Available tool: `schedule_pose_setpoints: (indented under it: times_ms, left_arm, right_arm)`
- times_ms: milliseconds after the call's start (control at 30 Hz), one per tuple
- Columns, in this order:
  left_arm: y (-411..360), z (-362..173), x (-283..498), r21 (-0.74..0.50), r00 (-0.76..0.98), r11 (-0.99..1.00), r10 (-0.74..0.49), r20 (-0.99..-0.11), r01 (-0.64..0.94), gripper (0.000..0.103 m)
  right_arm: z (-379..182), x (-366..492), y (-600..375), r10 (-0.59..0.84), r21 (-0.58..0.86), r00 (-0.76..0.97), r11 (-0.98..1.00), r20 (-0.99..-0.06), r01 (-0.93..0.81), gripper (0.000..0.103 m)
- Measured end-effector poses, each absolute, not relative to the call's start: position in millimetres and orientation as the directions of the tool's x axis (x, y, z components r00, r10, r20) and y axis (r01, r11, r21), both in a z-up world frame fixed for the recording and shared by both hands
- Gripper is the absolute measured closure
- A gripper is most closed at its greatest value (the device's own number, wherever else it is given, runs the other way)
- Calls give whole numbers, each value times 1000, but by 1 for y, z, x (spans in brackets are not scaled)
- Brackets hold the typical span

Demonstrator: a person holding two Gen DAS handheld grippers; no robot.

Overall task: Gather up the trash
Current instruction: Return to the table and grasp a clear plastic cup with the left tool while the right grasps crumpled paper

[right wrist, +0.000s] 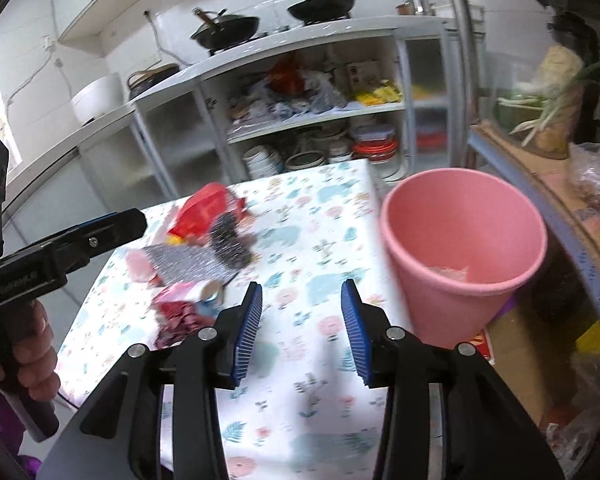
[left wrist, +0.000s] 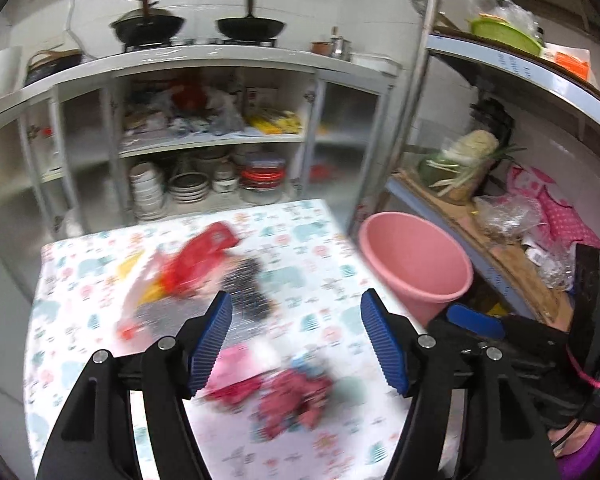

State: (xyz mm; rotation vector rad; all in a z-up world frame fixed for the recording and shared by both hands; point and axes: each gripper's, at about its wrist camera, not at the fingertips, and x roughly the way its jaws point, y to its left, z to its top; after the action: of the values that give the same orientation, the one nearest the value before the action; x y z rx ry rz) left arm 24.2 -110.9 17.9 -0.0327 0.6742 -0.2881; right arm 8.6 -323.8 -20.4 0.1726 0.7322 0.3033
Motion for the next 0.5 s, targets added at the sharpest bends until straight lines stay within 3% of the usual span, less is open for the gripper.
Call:
schedule_pose_setpoints:
  times_ms: [500]
  left_arm:
    - [-2, -32, 21, -126, 726, 992, -101, -681, 20, 37]
  right_arm:
    - [-44, 17, -263, 459, 310, 565, 886, -686, -344, 61]
